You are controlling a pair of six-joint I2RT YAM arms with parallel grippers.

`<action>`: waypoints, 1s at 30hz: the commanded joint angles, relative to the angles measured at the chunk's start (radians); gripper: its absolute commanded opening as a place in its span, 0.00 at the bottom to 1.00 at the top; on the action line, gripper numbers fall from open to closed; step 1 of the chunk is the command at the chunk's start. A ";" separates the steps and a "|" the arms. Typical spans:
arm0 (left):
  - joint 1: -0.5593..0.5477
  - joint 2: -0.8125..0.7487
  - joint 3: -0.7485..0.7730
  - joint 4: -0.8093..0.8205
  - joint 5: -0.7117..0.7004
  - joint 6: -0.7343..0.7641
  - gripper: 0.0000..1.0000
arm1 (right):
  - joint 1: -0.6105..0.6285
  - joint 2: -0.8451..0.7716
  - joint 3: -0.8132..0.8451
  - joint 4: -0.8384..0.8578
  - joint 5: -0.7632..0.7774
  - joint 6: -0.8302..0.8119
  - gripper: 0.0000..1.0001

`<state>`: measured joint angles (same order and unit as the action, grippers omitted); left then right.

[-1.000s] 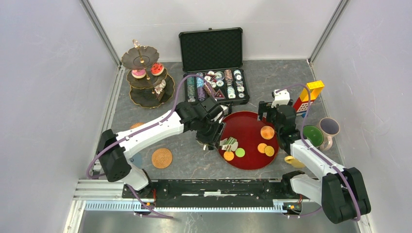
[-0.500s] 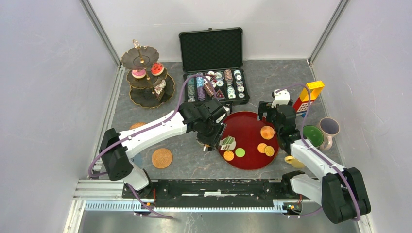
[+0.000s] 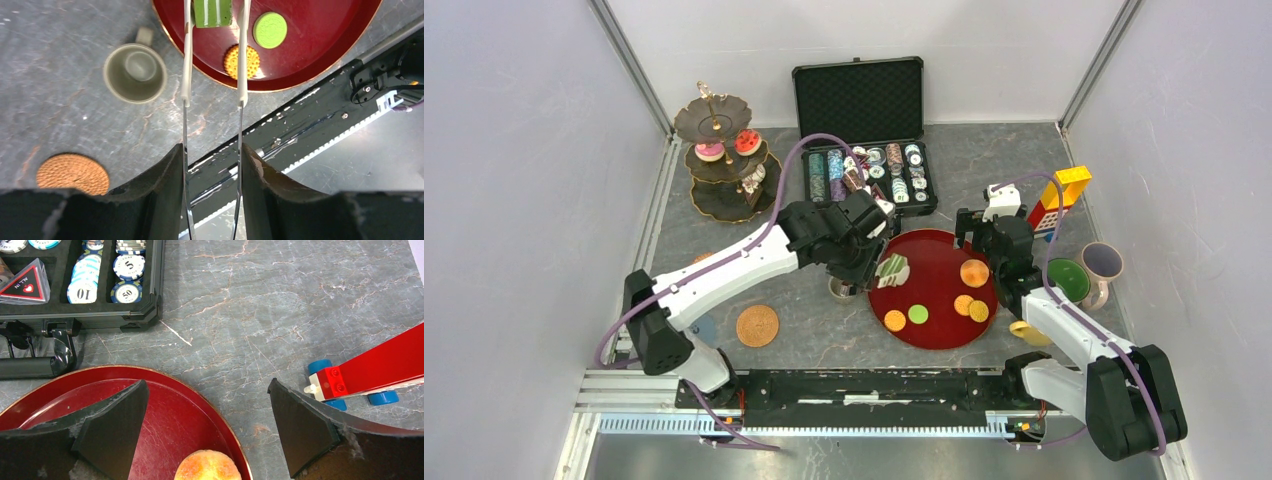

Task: Serve the afternoon tea
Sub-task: Pick up the desert from the tray, then place the desert on the desert table.

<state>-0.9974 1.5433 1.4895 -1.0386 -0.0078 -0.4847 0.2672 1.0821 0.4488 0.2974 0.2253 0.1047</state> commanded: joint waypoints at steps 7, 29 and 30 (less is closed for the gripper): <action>0.172 -0.166 0.023 -0.101 -0.187 0.135 0.23 | -0.003 0.006 0.044 0.029 -0.009 0.006 0.98; 0.860 -0.487 -0.458 0.397 -0.157 0.042 0.22 | -0.005 -0.003 0.037 0.030 -0.009 0.006 0.98; 0.882 -0.476 -0.460 0.404 -0.132 0.034 0.22 | -0.005 -0.004 0.037 0.030 -0.008 0.006 0.98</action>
<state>-0.1947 1.0702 1.0451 -0.7872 -0.2050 -0.3870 0.2672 1.0832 0.4503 0.2974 0.2207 0.1047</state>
